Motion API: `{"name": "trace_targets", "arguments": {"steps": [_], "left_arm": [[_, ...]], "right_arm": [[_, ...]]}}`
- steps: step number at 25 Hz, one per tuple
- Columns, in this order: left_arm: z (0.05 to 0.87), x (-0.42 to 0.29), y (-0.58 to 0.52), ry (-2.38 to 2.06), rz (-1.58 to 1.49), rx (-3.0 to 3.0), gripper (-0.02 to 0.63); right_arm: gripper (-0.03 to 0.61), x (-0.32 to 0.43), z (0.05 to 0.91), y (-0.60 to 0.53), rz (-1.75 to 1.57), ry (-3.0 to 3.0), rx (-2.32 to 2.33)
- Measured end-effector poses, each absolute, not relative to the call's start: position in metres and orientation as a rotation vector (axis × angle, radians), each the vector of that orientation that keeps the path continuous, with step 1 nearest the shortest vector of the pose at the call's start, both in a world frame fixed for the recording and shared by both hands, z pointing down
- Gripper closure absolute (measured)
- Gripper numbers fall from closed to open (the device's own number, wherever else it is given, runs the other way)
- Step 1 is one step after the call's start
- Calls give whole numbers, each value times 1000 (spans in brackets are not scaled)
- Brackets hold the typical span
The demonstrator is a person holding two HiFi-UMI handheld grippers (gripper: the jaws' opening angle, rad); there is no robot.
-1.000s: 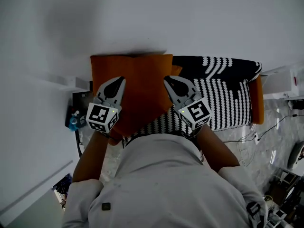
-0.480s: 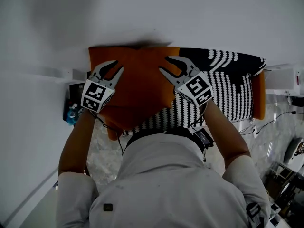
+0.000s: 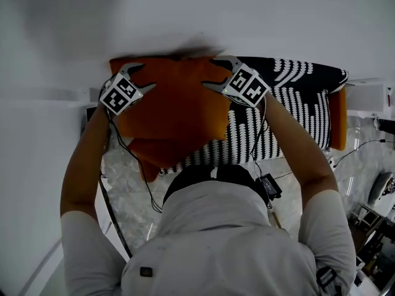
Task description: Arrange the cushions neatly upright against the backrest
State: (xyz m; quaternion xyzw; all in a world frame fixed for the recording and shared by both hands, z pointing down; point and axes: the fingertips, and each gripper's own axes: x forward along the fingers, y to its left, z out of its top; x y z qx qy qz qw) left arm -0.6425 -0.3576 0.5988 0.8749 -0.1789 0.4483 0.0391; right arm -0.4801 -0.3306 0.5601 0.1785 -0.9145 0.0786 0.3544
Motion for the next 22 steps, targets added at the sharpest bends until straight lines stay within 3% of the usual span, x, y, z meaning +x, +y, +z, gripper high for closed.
{"name": "trace_targets", "arguments": {"steps": [13, 22], "left_arm": [[700, -665, -402, -201, 1654, 2406, 254], [746, -666, -400, -78, 1629, 2272, 241]], "right_arm": [[259, -474, 683, -368, 337, -2070, 232], [259, -479, 741, -372, 455, -1934, 162]]}}
